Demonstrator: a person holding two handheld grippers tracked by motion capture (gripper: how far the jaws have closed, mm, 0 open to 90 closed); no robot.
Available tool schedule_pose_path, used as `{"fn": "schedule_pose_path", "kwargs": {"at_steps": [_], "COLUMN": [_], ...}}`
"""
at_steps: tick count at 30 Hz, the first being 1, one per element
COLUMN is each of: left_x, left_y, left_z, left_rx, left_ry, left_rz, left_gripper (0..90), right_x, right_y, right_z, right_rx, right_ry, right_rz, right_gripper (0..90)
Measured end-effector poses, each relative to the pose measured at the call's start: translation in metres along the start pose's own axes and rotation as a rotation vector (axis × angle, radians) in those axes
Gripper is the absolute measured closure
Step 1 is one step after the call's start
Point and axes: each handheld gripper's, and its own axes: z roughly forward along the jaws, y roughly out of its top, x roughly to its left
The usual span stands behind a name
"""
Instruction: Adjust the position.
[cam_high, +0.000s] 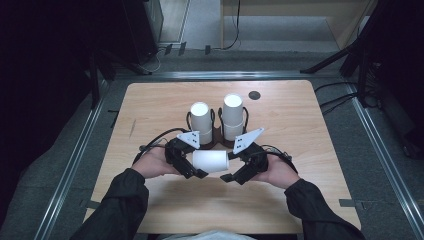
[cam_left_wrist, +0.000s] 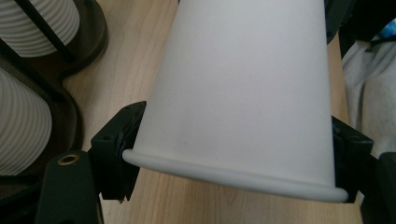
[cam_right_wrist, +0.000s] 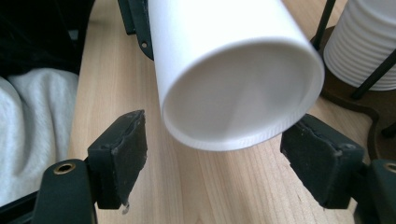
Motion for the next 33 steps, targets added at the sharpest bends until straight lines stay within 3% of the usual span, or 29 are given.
{"fn": "schedule_pose_path", "kwargs": {"at_steps": [9, 15, 21, 33], "left_x": [-0.004, -0.005, -0.008, -0.010], "left_y": [0.006, 0.007, 0.007, 0.008], "left_z": [0.013, 0.021, 0.029, 0.033], "left_rx": [0.089, 0.148, 0.196, 0.201], "left_ry": [-0.006, -0.018, -0.017, -0.033], "left_rz": [0.018, -0.001, 0.016, 0.027], "left_gripper": [22.2, 22.1, 21.9, 20.8], "right_x": [0.001, 0.005, 0.008, 0.012], "right_y": [0.001, 0.001, 0.002, 0.002], "right_z": [0.010, 0.020, 0.027, 0.030], "right_rx": [0.035, 0.077, 0.107, 0.133], "right_ry": [-0.004, -0.014, -0.010, -0.015], "right_rz": [-0.015, -0.055, -0.081, -0.110], "right_gripper": [24.3, 24.8, 26.7, 32.6]}}
